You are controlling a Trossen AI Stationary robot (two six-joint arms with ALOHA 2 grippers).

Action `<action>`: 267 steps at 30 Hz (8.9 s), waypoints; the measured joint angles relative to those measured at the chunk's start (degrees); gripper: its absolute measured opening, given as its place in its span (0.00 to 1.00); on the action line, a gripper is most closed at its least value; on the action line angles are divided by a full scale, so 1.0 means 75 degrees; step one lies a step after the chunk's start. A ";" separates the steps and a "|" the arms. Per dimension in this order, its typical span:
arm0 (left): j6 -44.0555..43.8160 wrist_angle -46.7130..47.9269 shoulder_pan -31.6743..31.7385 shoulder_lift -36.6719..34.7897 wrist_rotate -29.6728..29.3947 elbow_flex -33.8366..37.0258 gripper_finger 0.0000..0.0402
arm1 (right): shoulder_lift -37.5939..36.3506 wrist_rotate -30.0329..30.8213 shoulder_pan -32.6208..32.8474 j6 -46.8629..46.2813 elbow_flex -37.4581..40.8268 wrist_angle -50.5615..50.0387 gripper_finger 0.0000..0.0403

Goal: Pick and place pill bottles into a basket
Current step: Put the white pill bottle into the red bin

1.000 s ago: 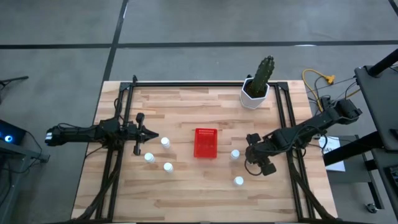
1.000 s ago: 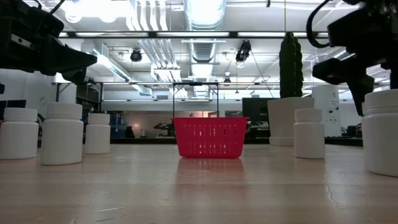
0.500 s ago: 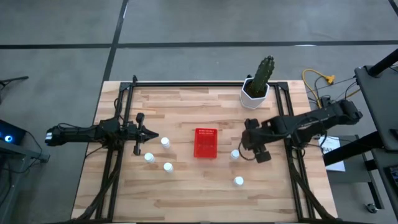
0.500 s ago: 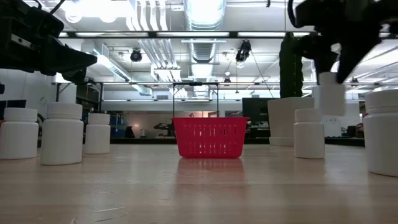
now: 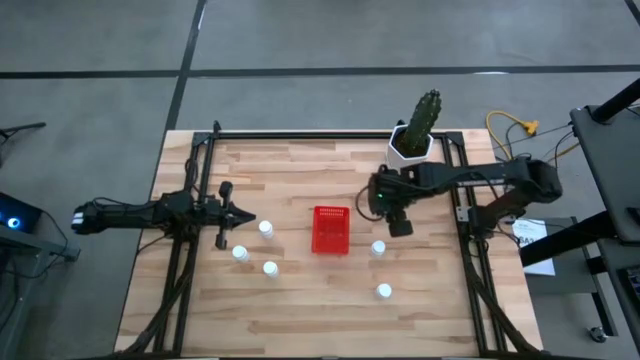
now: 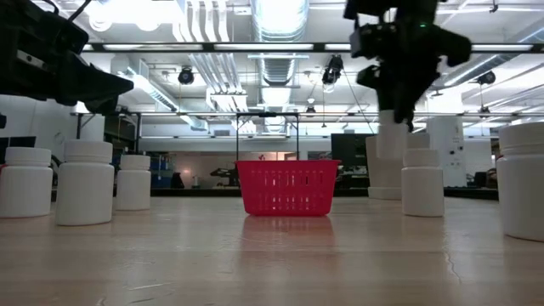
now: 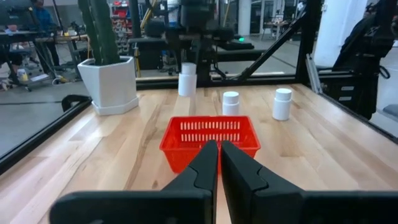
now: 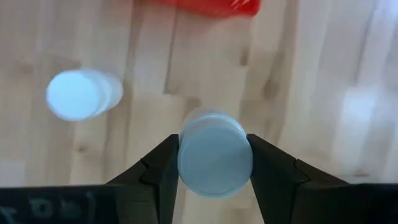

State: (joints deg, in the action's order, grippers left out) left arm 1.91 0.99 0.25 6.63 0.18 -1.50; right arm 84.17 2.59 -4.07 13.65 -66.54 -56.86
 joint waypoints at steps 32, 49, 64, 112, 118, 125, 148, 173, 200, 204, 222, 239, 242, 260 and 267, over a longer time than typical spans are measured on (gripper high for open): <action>0.0000 -0.0007 0.0000 0.0449 -0.0086 -0.0001 0.00 | 0.2616 -0.0810 -0.0045 0.1323 -0.2646 0.0979 0.37; 0.0000 -0.0009 0.0000 0.0446 -0.0086 -0.0003 0.00 | 0.2654 -0.0810 -0.0045 0.1408 -0.1899 0.1896 0.37; 0.0000 -0.0009 0.0000 0.0455 -0.0086 -0.0003 0.00 | 0.2654 -0.0682 -0.0050 0.1475 -0.1498 0.2267 0.37; 0.0000 -0.0009 0.0000 0.0449 -0.0084 -0.0003 0.00 | 0.2654 -0.0318 -0.0109 0.1437 -0.1218 0.2426 0.46; 0.0000 -0.0009 0.0000 0.0449 -0.0083 -0.0003 0.00 | 0.2654 -0.0321 -0.0109 0.1437 -0.1218 0.2430 0.48; -0.0002 -0.0007 0.0000 0.0449 -0.0084 -0.0003 0.00 | 0.2654 -0.0321 -0.0109 0.1442 -0.1218 0.2439 0.48; -0.0003 -0.0009 0.0000 0.0449 -0.0086 -0.0003 0.00 | 0.2613 -0.0746 0.0430 0.1264 -0.1667 0.1733 0.48; 0.0000 -0.0006 0.0000 0.0461 -0.0083 -0.0003 0.00 | 0.3030 -0.0739 0.0390 0.0993 -0.1658 0.1628 0.48; 0.0000 -0.0007 0.0000 0.0461 -0.0085 -0.0003 0.00 | 0.3032 -0.0525 0.0206 0.1060 -0.1655 0.2116 0.48; 0.0000 -0.0007 0.0000 0.0461 -0.0086 -0.0003 0.00 | 0.3032 -0.0525 0.0206 0.1081 -0.1655 0.2066 0.48; 0.0000 -0.0007 0.0000 0.0461 -0.0086 -0.0003 0.00 | 0.3032 -0.0122 0.0206 0.0641 -0.1655 0.2136 0.48; 0.0000 -0.0007 0.0000 0.0461 -0.0086 -0.0003 0.00 | 0.3032 0.0393 0.0206 -0.0026 -0.1655 0.2003 0.48; 0.0000 -0.0006 0.0000 0.0461 -0.0086 -0.0003 0.00 | 0.3038 0.0212 0.0203 -0.0048 -0.1655 0.1865 0.48; 0.0000 -0.0007 0.0000 0.0461 -0.0086 -0.0003 0.00 | 0.3044 -0.0012 0.0070 -0.0102 -0.1630 0.1838 0.48; 0.0000 -0.0007 0.0000 0.0462 -0.0086 -0.0003 0.00 | 0.3044 -0.0184 0.0034 -0.0084 -0.1540 0.1908 0.48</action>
State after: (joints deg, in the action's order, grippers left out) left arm 1.91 0.94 0.25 10.09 -0.47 -1.52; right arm 107.00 1.21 -3.81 13.02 -78.09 -42.55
